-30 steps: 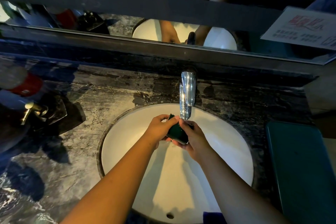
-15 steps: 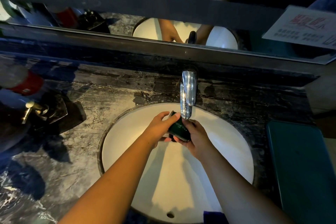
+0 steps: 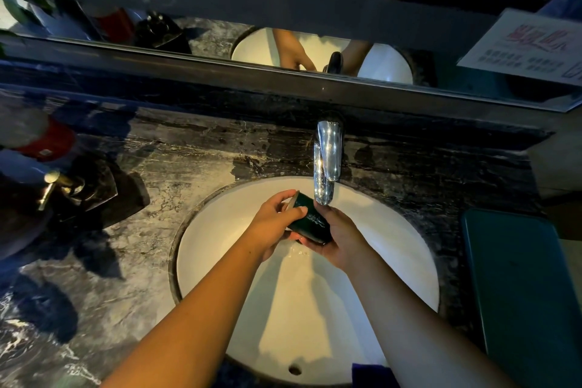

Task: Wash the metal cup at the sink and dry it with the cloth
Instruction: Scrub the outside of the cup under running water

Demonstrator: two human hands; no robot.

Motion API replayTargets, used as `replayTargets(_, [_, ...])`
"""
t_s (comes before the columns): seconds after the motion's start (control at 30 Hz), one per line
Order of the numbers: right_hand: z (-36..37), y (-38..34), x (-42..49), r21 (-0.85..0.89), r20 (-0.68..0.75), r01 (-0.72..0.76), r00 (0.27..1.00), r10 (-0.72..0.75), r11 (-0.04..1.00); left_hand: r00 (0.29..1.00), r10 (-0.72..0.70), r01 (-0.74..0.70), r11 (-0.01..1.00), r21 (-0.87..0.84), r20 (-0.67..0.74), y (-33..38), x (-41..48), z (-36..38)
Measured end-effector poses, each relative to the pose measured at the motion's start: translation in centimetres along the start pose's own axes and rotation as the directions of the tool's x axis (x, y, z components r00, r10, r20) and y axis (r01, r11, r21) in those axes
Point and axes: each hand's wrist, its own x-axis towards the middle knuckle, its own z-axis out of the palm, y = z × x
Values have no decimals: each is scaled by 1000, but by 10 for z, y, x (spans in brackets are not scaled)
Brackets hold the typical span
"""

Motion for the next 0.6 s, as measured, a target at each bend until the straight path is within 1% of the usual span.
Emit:
replayTargets(0.1, [1, 2, 0, -27, -10, 81, 997, -81, 996, 997, -72, 72, 997, -10, -9, -2, 3, -1])
replayTargets(0.2, [3, 8, -1, -53, -25, 210, 977, -212, 976, 987, -146, 149, 987, 50, -60, 1, 7, 4])
replayTargets(0.27, [4, 13, -2, -67, -20, 257, 966, -259, 964, 984, -145, 151, 987, 57, -99, 3, 9, 6])
replayTargets(0.3, [4, 14, -3, -75, -20, 256, 966, -258, 964, 985, -138, 143, 989, 47, -100, 3, 9, 7])
replayTargets(0.37, [2, 12, -6, -78, -21, 204, 978, -206, 976, 990, -118, 121, 992, 26, -75, 3, 7, 7])
replayTargets(0.5, [-6, 6, -10, 13, -6, 24, 1000, -24, 1000, 1000, -12, 12, 1000, -16, 23, -4, 2, 4])
replayTargets(0.6, [-12, 4, -10, 44, 23, -21, 1000, 20, 999, 999, 40, -39, 999, -38, 24, -10, 0, 5])
